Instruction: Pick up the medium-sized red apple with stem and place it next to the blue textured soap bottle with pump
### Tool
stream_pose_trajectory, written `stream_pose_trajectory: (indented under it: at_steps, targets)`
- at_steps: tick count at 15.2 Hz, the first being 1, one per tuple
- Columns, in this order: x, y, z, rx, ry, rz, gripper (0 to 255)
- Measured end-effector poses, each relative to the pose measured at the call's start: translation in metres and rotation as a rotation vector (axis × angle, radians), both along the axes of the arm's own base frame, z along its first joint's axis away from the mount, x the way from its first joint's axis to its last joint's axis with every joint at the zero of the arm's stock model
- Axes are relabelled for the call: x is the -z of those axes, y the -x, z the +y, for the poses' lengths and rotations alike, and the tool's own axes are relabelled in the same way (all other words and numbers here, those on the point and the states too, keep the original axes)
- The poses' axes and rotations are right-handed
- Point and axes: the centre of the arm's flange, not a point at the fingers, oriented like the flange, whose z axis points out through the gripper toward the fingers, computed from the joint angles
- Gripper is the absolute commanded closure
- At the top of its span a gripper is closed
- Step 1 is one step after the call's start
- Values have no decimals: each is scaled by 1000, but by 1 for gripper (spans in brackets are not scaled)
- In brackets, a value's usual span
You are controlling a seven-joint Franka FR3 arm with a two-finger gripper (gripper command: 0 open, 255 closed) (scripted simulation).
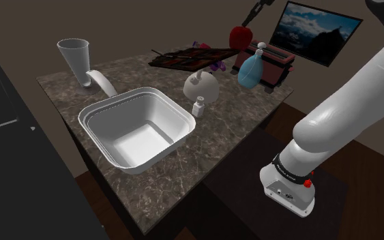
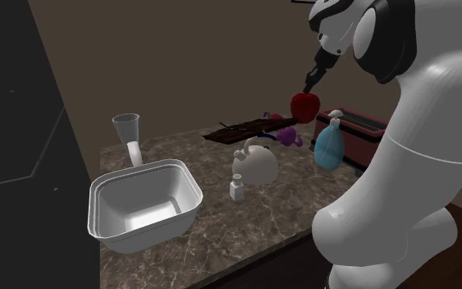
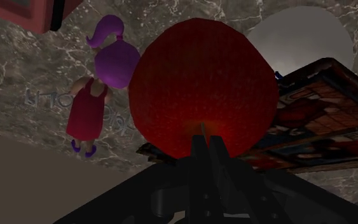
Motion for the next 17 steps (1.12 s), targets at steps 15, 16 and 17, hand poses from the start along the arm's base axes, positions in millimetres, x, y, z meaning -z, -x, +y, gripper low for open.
stream_pose_trajectory:
  at_steps: [15,16,17]
  targets:
    - [80,0,-1,0,0,0,255]
    - [85,0,-1,0,0,0,255]
    - [90,0,-1,0,0,0,255]
